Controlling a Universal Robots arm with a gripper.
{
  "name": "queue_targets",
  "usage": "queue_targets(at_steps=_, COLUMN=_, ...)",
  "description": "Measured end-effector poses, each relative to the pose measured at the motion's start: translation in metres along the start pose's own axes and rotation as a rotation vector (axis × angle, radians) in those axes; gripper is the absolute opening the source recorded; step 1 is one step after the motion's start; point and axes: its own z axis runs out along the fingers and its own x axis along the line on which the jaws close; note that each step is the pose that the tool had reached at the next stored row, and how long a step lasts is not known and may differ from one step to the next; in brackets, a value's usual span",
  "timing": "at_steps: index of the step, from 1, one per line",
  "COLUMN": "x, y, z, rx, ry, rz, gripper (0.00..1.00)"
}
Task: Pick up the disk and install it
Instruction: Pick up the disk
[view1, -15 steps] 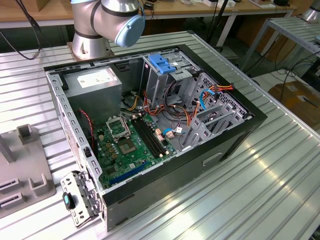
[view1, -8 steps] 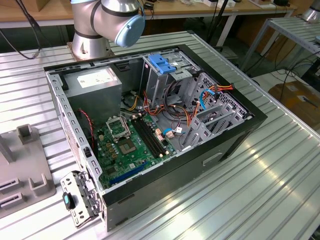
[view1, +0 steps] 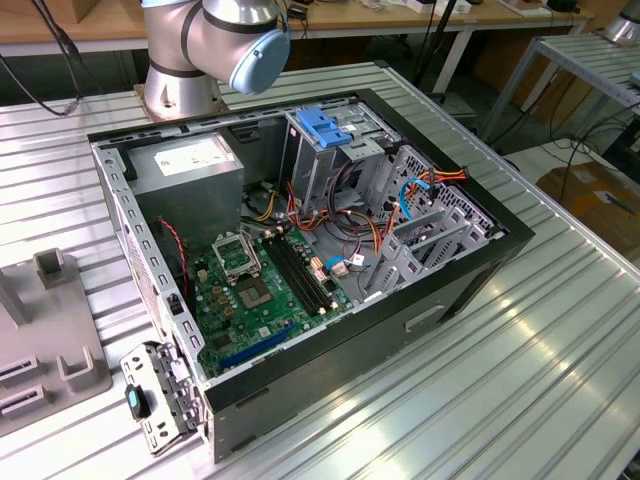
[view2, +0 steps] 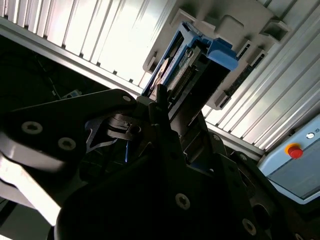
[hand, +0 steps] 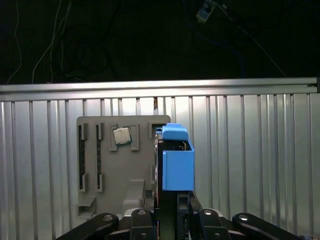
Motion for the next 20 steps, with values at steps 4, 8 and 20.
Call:
queue_targets(at_steps=4, x=-0.0001, y=0.0, z=-0.0011, rx=0.0, ry=0.0, rz=0.0, gripper=0.35)
queue_targets(at_steps=8, x=0.0, y=0.0, z=-0.0013, rx=-0.0001, ry=0.0, rz=0.0, gripper=0.35)
queue_targets(at_steps=20, x=-0.0002, y=0.0001, z=-0.0105, rx=-0.0001, ry=-0.0001, rz=0.0, gripper=0.35)
